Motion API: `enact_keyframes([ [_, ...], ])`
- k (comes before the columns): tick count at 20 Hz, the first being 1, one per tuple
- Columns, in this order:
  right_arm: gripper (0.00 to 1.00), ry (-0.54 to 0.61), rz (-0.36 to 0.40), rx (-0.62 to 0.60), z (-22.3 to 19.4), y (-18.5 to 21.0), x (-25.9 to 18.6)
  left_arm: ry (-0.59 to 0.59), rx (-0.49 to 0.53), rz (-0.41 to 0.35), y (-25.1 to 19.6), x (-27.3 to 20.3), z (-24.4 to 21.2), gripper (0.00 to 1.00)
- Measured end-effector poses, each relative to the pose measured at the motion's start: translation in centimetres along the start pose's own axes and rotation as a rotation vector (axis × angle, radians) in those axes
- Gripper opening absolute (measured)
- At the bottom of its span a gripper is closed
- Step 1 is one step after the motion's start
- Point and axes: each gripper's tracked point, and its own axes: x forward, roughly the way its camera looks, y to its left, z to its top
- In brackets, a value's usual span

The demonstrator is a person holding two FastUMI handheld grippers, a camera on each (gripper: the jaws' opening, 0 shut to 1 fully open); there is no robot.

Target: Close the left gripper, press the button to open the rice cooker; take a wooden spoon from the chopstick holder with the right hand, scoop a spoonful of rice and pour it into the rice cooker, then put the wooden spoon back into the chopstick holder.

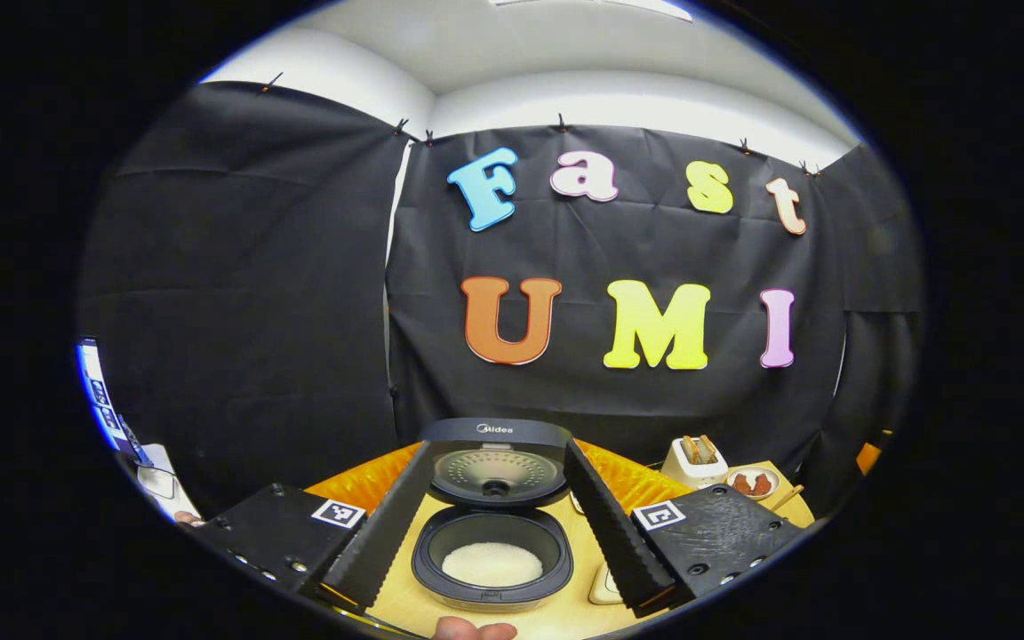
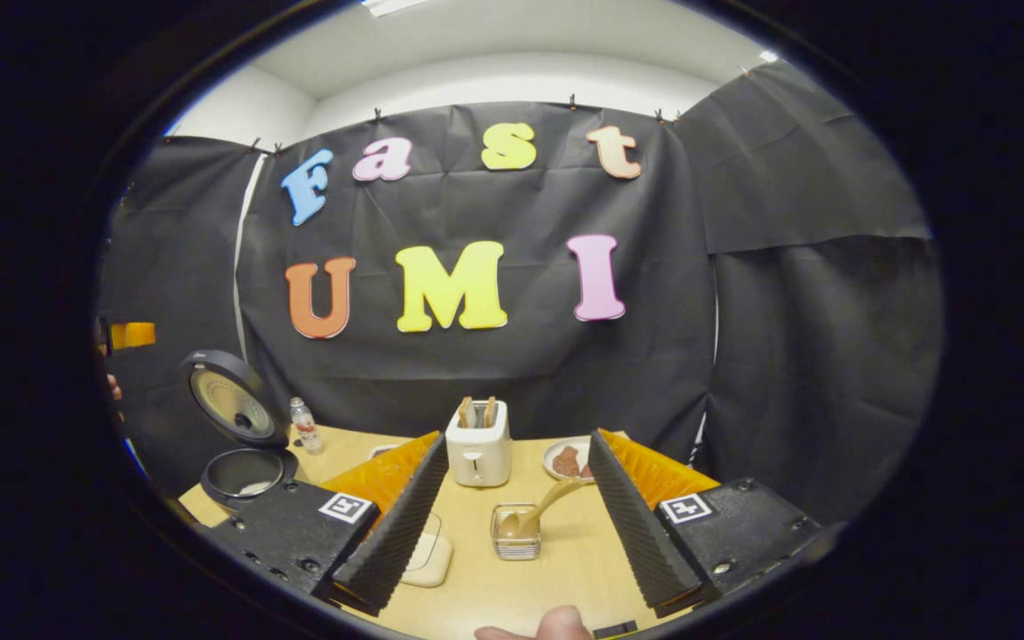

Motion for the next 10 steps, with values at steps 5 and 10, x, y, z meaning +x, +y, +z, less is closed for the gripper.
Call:
enact_keyframes([
  [5,0.99,0.098,-0.009,0.012,-5.3,-1.7,3.3,-0.036,0.023,-0.010,-0.8,-0.2,1.1,0.94],
  [10,1.00,0.217,0.013,0.055,-11.9,-2.6,8.8,-0.002,0.016,0.030,-1.4,0.5,1.1,0.94],
])
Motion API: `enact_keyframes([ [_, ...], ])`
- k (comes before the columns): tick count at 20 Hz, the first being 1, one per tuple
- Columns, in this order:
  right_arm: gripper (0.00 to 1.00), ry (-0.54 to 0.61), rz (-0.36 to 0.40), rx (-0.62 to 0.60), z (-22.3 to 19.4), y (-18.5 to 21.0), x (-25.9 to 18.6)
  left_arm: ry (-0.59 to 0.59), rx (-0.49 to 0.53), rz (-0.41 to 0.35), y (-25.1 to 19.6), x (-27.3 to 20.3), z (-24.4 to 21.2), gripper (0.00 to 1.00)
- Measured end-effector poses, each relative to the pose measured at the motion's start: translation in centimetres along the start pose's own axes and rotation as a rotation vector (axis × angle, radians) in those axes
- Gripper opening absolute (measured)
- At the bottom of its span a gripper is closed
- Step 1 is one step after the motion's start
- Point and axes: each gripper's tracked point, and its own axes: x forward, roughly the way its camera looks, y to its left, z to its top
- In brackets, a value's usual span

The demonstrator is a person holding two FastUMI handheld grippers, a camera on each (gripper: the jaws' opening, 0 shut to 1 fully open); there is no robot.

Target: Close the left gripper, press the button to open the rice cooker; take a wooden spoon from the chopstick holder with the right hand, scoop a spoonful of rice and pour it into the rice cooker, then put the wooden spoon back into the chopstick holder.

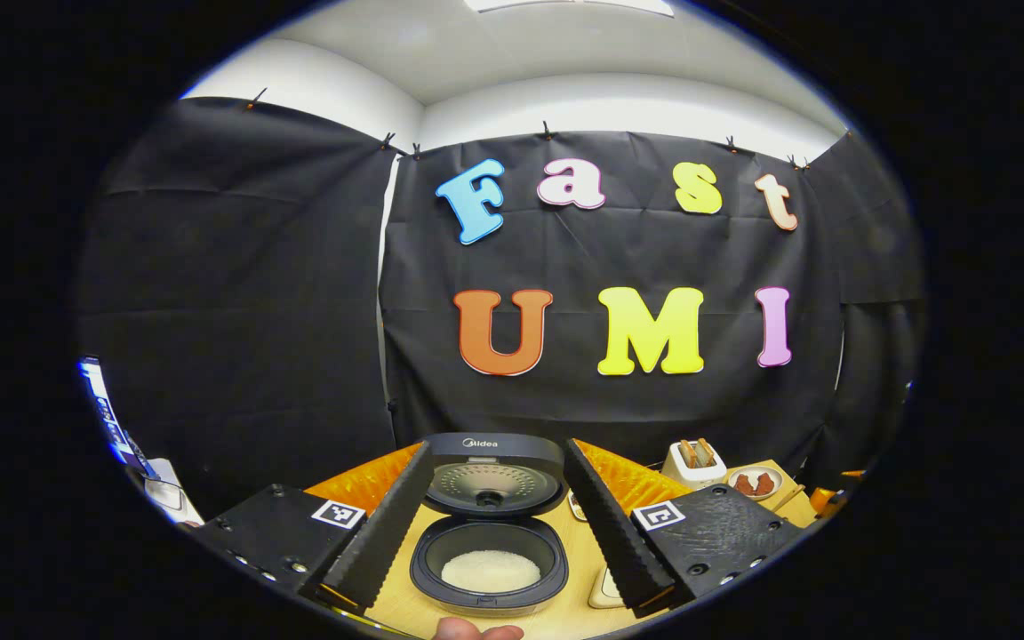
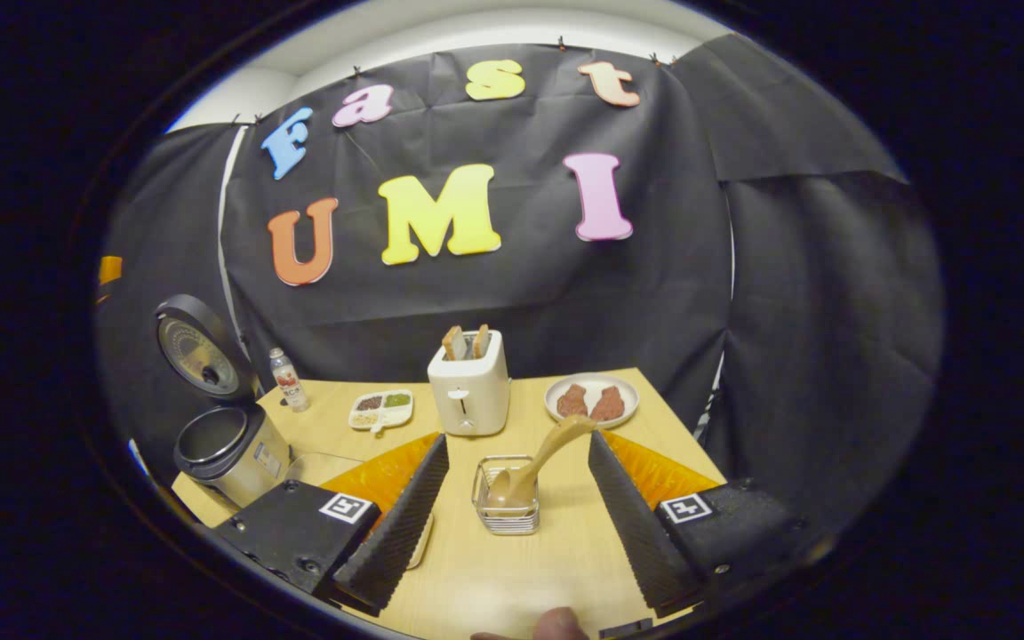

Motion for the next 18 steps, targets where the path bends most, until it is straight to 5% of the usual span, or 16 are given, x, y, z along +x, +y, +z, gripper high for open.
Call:
enact_keyframes([
  [5,1.00,0.107,0.018,0.041,-4.3,-1.5,7.7,0.008,-0.005,0.074,-0.3,-0.5,-0.2,0.94],
  [6,0.89,0.124,0.024,0.053,-5.1,-1.8,9.1,0.000,-0.004,0.090,-0.4,-0.8,0.0,0.94],
  [7,0.94,0.141,0.027,0.060,-5.5,-2.1,10.3,-0.003,-0.004,0.104,-0.5,-0.9,0.1,0.94],
  [8,0.82,0.154,0.034,0.070,-6.0,-2.2,11.6,0.004,-0.001,0.117,-0.8,-1.1,-0.2,0.94],
  [9,0.89,0.167,0.047,0.073,-6.4,-2.1,12.6,0.012,0.005,0.125,-1.0,-1.3,-0.5,0.94],
  [11,0.75,0.191,0.071,0.068,-7.2,-1.8,14.3,0.020,0.028,0.145,-1.1,-1.8,-0.6,0.94],
  [13,0.78,0.195,0.079,0.092,-7.1,-1.8,15.1,0.031,0.037,0.160,-1.0,-1.9,-0.7,0.94],
  [14,0.60,0.197,0.080,0.109,-7.1,-2.0,15.5,0.038,0.041,0.165,-1.0,-2.0,-1.0,0.94],
  [15,0.65,0.200,0.082,0.118,-7.2,-2.0,16.0,0.038,0.046,0.168,-1.1,-2.1,-1.0,0.94],
  [16,0.49,0.202,0.082,0.121,-7.2,-2.0,16.2,0.036,0.052,0.169,-1.0,-2.2,-0.9,0.94],
  [17,0.46,0.205,0.087,0.125,-7.2,-2.0,16.5,0.032,0.058,0.171,-1.1,-2.2,-0.8,0.94],
  [18,0.47,0.210,0.096,0.131,-7.2,-1.7,16.5,0.032,0.059,0.172,-1.0,-2.3,-0.8,0.84],
])
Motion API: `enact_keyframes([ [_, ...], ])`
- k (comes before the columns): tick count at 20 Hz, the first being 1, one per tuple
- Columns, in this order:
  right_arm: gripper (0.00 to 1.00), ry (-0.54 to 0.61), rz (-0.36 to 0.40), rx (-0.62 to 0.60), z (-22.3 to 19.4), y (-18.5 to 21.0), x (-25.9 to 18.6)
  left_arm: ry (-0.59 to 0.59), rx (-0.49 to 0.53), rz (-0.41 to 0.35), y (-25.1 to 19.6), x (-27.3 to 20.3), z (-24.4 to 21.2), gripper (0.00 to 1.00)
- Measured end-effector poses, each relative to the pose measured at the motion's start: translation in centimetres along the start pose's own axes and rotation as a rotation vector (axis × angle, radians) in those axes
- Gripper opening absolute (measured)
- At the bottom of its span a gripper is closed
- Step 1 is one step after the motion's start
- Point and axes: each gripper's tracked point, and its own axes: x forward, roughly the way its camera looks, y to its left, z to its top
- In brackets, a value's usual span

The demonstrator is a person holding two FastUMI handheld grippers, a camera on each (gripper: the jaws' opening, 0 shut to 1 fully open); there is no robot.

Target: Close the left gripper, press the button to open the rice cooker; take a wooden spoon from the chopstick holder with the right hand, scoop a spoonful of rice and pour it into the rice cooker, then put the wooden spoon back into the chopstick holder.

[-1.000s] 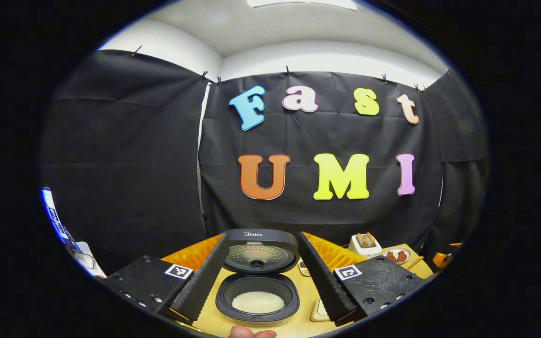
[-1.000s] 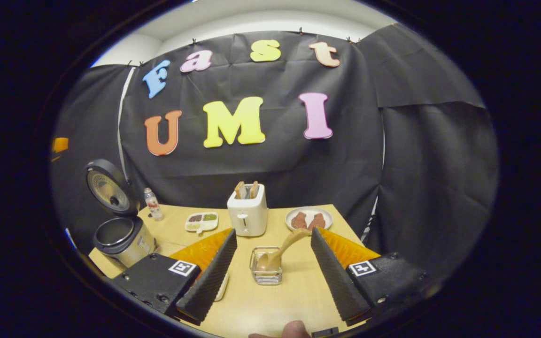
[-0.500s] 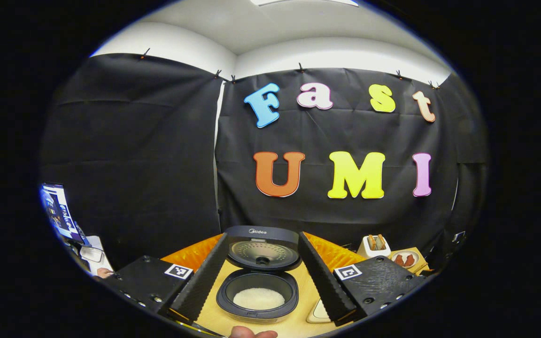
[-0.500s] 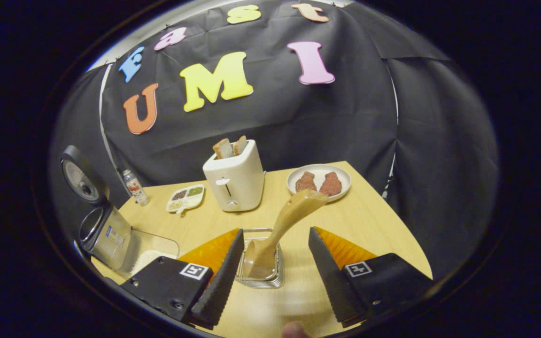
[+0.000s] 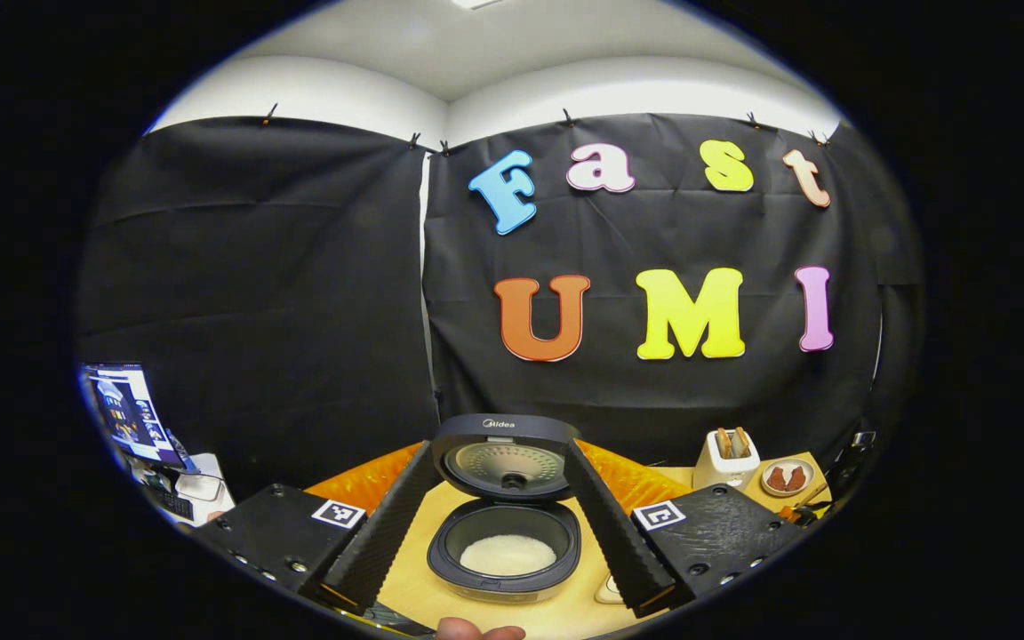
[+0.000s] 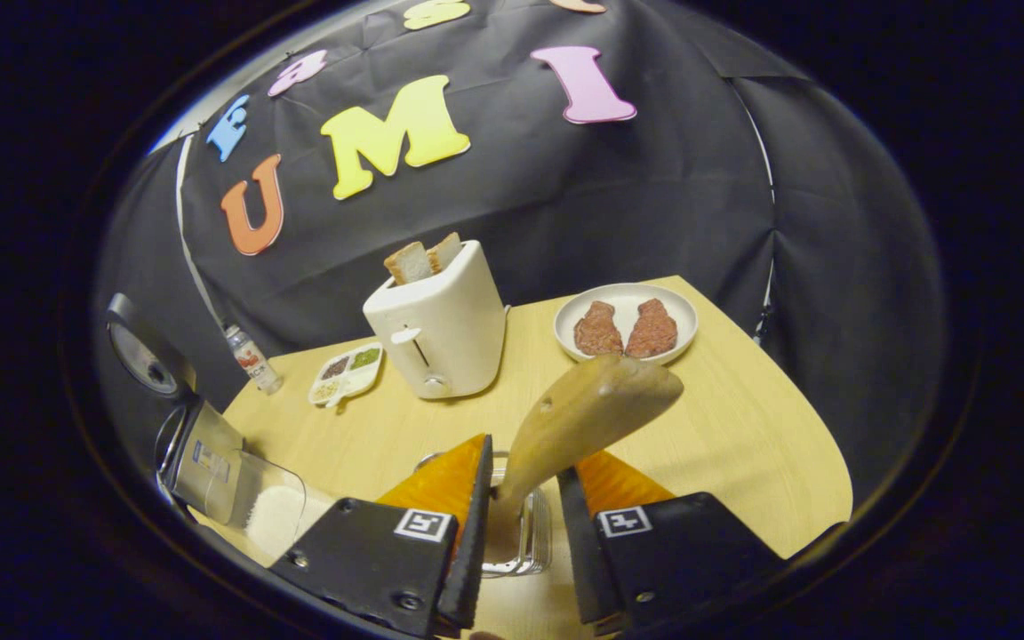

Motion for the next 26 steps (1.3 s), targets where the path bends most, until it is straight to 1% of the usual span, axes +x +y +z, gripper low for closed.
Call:
enact_keyframes([
  [1,0.42,-0.002,0.004,0.001,0.2,0.3,-0.1,-0.002,-0.002,-0.002,-0.1,0.0,0.1,0.94],
  [2,0.33,-0.004,0.011,0.000,0.3,0.5,-0.2,-0.004,-0.002,0.002,0.0,-0.1,0.0,0.94],
  [3,0.21,-0.008,0.017,0.001,0.4,1.0,-0.4,-0.006,-0.001,0.006,0.2,-0.2,0.1,1.00],
  [4,0.26,-0.008,0.020,0.002,0.5,1.2,-0.6,-0.012,-0.004,0.008,0.3,-0.3,0.2,0.96],
  [5,0.24,-0.008,0.019,0.001,0.6,1.5,-0.9,-0.023,-0.008,0.007,0.5,-0.5,0.4,0.97],
  [6,0.20,-0.004,0.017,-0.005,0.6,1.7,-1.1,-0.036,-0.011,0.006,0.6,-0.7,0.6,0.89],
  [7,0.19,-0.005,0.012,-0.013,0.6,1.9,-1.5,-0.043,-0.008,0.005,0.8,-0.7,0.6,1.00],
  [8,0.18,-0.013,0.019,-0.014,1.0,2.3,-2.0,-0.045,0.001,0.000,1.0,-0.8,0.5,0.97],
  [9,0.17,-0.022,0.020,-0.015,1.4,2.8,-2.4,-0.047,0.010,-0.008,1.0,-0.9,0.5,0.96],
  [10,0.15,-0.031,0.013,-0.018,1.9,3.0,-2.8,-0.058,0.016,-0.019,1.1,-1.0,0.6,0.97],
  [11,0.14,-0.041,0.004,-0.018,2.5,3.1,-3.4,-0.070,0.015,-0.038,1.1,-1.0,0.9,1.00],
  [12,0.12,-0.053,-0.008,-0.017,3.2,3.3,-3.9,-0.074,0.014,-0.053,1.2,-0.9,0.8,0.96],
  [15,0.12,-0.096,-0.067,-0.023,5.4,3.7,-6.0,-0.082,0.014,-0.090,1.9,-0.6,0.5,0.97],
  [17,0.12,-0.134,-0.092,-0.044,7.1,4.5,-8.0,-0.091,0.017,-0.120,2.5,-0.3,0.3,0.97],
  [20,0.12,-0.193,-0.107,-0.069,9.4,7.2,-11.4,-0.098,0.031,-0.165,3.6,0.2,-0.2,0.97],
  [22,0.12,-0.220,-0.097,-0.071,10.1,10.0,-13.3,-0.105,0.036,-0.199,4.4,0.7,-0.4,0.97],
  [24,0.12,-0.226,-0.075,-0.059,9.9,13.1,-14.5,-0.108,0.037,-0.241,5.0,1.3,-0.5,0.97],
  [26,0.12,-0.215,-0.046,-0.054,8.8,16.4,-14.8,-0.107,0.034,-0.281,5.7,2.0,-1.1,0.97],
])
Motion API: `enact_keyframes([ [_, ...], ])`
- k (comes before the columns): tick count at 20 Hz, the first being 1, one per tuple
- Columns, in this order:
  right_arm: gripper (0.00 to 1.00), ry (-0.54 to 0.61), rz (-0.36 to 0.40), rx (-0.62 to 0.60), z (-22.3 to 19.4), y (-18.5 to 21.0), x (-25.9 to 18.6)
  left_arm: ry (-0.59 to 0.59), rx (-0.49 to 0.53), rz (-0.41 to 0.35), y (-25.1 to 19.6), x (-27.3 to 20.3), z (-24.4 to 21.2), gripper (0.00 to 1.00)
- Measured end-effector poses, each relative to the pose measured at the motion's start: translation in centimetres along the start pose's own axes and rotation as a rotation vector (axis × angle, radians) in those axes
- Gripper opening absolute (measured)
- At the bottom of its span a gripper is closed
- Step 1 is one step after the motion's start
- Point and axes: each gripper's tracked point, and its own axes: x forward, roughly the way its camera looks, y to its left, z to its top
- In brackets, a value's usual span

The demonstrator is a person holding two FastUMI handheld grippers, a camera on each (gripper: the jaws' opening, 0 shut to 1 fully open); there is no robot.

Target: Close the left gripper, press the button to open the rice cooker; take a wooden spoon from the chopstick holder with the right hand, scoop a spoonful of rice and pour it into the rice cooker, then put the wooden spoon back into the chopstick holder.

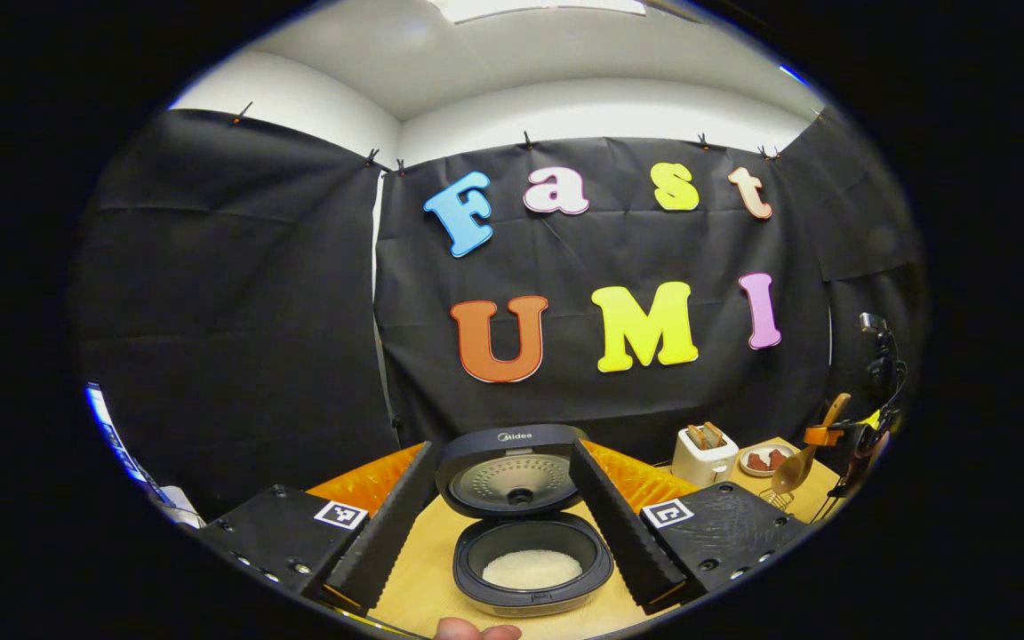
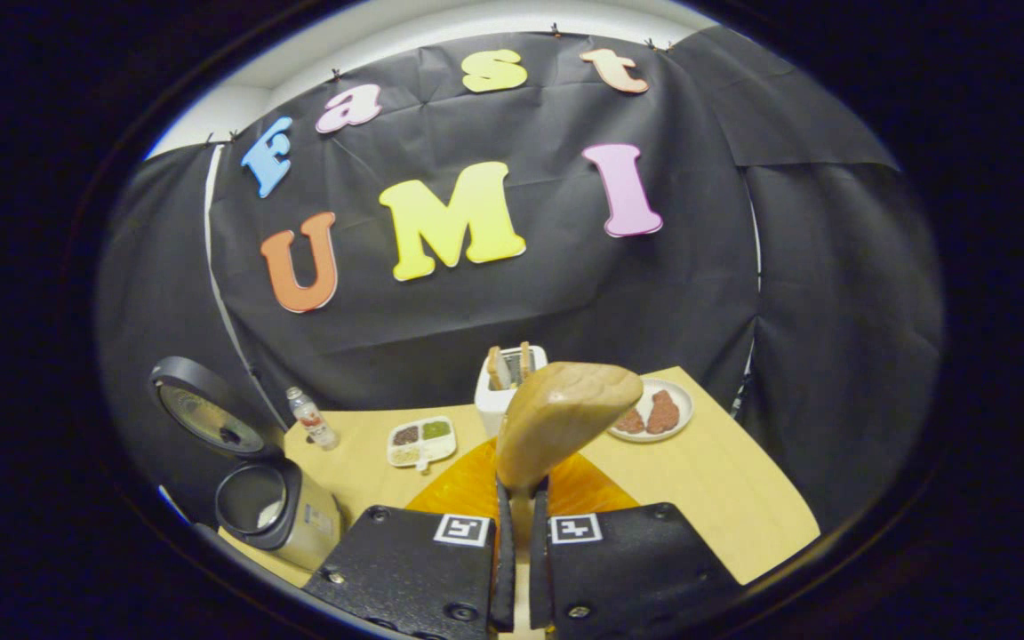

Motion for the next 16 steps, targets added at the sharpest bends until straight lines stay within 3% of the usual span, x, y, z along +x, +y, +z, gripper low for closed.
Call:
enact_keyframes([
  [1,0.07,0.010,0.012,-0.003,-0.8,1.6,-0.1,0.001,0.000,-0.016,0.3,0.2,-0.3,0.97],
  [2,0.12,0.022,0.023,-0.009,-1.7,3.0,-0.1,-0.002,0.005,-0.035,0.5,0.5,-0.5,0.97],
  [6,0.12,0.079,0.014,-0.109,-6.5,6.4,1.5,-0.016,0.052,-0.099,1.2,1.0,-1.1,0.97],
  [13,0.12,0.134,-0.081,-0.374,-15.3,6.8,5.2,0.014,0.050,-0.064,4.0,0.5,-2.3,0.95],
  [16,0.12,0.158,-0.119,-0.423,-17.6,6.3,6.0,0.037,0.038,-0.055,5.2,0.5,-2.6,0.95],
])
